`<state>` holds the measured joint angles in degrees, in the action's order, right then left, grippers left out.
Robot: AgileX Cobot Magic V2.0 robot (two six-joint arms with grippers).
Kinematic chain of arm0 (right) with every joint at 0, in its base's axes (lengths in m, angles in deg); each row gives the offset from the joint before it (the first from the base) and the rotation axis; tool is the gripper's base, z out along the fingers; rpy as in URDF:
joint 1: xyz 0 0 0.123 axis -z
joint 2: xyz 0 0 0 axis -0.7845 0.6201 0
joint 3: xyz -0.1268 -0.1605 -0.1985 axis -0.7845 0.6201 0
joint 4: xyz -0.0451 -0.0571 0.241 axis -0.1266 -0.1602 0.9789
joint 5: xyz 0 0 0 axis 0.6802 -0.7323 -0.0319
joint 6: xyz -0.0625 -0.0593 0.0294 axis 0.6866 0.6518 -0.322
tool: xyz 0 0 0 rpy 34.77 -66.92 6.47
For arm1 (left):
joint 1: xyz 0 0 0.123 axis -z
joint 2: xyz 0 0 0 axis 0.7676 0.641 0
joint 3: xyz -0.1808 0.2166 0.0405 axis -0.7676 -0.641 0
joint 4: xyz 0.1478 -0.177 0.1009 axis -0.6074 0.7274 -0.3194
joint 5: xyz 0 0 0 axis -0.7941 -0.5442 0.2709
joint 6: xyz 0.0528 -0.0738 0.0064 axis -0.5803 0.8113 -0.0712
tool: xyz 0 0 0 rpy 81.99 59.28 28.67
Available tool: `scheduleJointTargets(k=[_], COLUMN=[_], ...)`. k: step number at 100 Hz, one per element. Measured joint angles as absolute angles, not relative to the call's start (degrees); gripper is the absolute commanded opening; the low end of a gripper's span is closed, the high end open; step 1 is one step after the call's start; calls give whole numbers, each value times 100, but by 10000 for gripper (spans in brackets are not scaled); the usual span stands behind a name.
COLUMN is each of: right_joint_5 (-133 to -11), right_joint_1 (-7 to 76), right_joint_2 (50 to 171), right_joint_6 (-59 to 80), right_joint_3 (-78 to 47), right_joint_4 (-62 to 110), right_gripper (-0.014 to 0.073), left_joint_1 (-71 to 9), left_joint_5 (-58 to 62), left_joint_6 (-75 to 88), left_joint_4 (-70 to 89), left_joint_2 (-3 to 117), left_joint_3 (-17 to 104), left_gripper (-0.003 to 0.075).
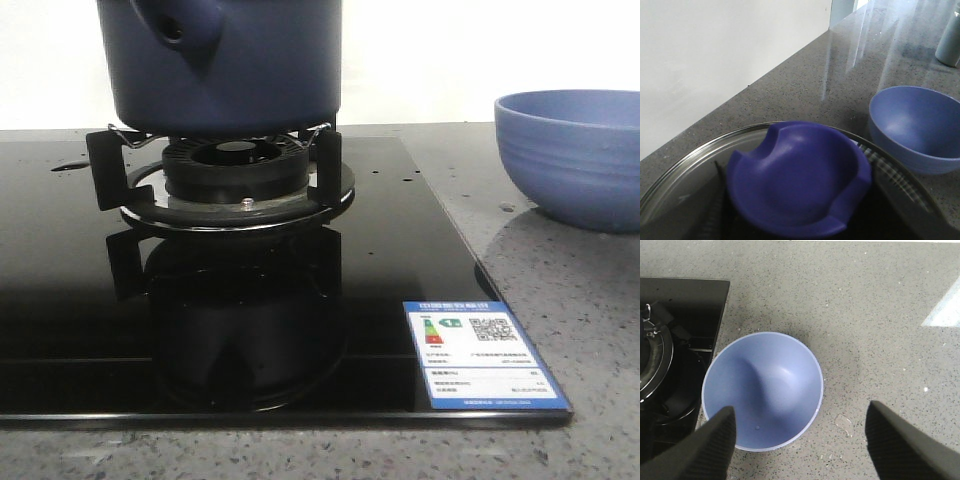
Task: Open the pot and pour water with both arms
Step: 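Lower the held glass lid back onto the saucepan with the left gripper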
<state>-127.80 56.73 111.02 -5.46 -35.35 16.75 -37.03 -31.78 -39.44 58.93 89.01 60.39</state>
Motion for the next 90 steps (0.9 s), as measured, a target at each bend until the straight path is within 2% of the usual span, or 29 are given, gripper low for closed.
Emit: scheduleJointTargets(k=[22, 30, 54, 74, 84, 90], right_joint_5=[-12780, -12780, -12780, -12780, -12755, -12621], right_joint_1=[5673, 5673, 5673, 5673, 5673, 5673], right_joint_2=[11102, 11102, 11102, 11102, 11102, 11102], right_joint_6=[-546, -546, -546, -546, -533, -514], right_joint_3=[-3535, -3535, -3535, -3535, -3535, -3535], right_joint_4=[1675, 1675, 1675, 1675, 1802, 2030], right_gripper=[491, 491, 491, 491, 491, 487], left_joint_1=[-3703, -3703, -3765, -4171, -4495, -4699], left_joint_5=[-3207, -3207, -3368, -3546, -3562, -3572], left_joint_6=[-3933, -3921, -3831, -3796, -3786, -3733], left_joint_4=[5788, 5787, 5787, 5845, 5854, 5854], left_joint_2=[8901, 8901, 8660, 7888, 7434, 7151], left_joint_3=[6039, 6039, 6102, 6153, 6153, 6153], left_gripper=[521, 558, 559, 551, 527, 480])
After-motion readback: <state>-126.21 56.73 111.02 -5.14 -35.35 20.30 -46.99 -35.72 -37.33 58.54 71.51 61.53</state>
